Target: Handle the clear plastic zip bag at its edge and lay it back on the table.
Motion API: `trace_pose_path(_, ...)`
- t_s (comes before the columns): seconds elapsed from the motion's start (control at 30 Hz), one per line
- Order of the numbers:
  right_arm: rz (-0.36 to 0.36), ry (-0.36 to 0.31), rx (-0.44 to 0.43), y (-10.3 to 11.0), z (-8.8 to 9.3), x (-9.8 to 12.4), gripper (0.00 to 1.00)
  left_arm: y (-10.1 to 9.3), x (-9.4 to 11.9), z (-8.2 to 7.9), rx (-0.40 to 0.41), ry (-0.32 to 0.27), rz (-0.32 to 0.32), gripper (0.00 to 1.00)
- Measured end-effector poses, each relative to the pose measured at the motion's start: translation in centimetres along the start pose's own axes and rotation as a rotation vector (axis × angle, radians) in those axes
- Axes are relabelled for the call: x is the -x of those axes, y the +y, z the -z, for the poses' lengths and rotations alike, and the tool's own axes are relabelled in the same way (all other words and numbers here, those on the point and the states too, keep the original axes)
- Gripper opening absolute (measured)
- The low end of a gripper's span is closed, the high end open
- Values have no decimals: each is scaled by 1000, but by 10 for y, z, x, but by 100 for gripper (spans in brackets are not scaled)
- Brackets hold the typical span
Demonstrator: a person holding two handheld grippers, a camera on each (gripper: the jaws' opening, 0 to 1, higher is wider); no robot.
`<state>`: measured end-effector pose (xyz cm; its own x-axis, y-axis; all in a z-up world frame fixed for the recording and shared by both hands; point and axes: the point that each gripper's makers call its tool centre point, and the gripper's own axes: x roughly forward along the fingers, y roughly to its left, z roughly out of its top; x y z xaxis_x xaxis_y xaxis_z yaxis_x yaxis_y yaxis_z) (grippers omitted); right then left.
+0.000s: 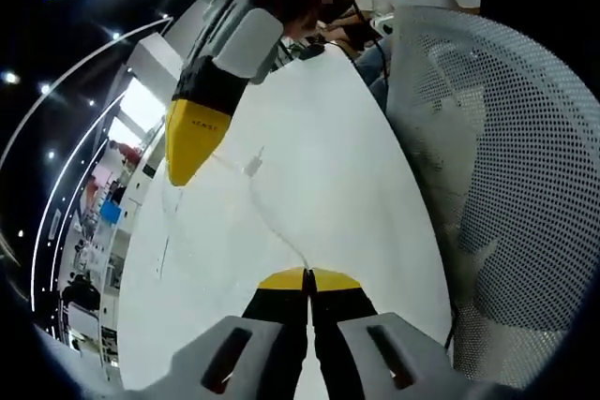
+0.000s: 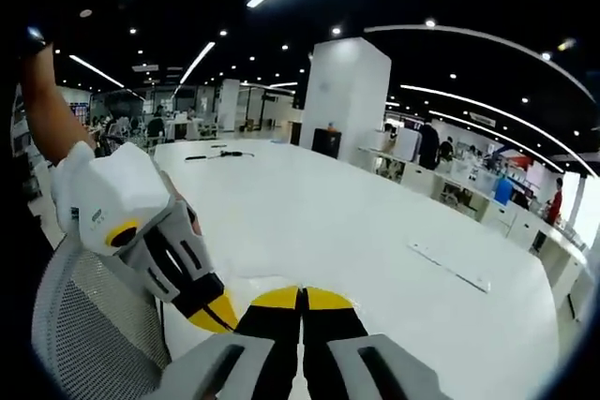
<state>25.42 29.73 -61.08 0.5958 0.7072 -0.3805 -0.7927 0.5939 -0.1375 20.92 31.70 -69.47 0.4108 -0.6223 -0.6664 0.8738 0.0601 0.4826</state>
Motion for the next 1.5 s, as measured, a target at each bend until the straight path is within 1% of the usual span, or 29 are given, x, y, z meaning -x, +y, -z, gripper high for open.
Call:
trace_pose_path(0.13, 18, -14, 11, -2, -6, 0, 0, 11, 0, 0, 18, -5, -22, 0)
trace_pose_path(0.23, 21, -5, 42, -3, -6, -5, 0, 17, 1, 1, 25, -8, -37, 0)
trace_pose_path(0.33, 26, 9, 75, -4, -3, -9, 0, 25, 4, 0, 53, -29, -58, 0)
trace_pose_path(0.47, 27, 30, 96, -5, 5, -17, 0, 31, 5, 2, 70, -38, -76, 0)
trace_pose_path(0.6, 30, 55, 129, -6, 11, -22, 0, 35, 8, 0, 113, -63, -87, 0)
trace_pose_path(0.7, 22, 97, 172, -6, 22, -31, 0, 38, 10, -5, 167, -101, -89, 0)
trace_pose_path(0.77, 20, 100, 180, -6, 24, -34, 0, 41, 13, -10, 217, -130, -88, 0)
trace_pose_path(0.8, 17, 108, 180, -6, 26, -36, 0, 43, 16, -14, 253, -153, -85, 0)
trace_pose_path(0.83, 17, 115, 182, -6, 29, -38, 0, 45, 19, -16, 273, -173, -88, 1)
trace_pose_path(0.9, 11, 127, 193, -7, 34, -42, 0, 49, 24, -18, 308, -192, -108, 2)
trace_pose_path(1.07, 16, 150, 195, -9, 42, -46, 0, 46, 33, -16, 353, -209, -102, 5)
trace_pose_path(1.17, 40, 163, 215, -14, 45, -46, 0, 42, 42, -15, 397, -225, -110, 7)
trace_pose_path(1.27, 57, 164, 227, -17, 48, -49, 0, 39, 53, -14, 485, -253, -118, 11)
trace_pose_path(1.4, 69, 173, 250, -20, 52, -50, 0, 38, 70, -6, 581, -278, -138, 17)
trace_pose_path(1.5, 60, 182, 269, -21, 56, -52, 0, 37, 80, 1, 595, -276, -156, 19)
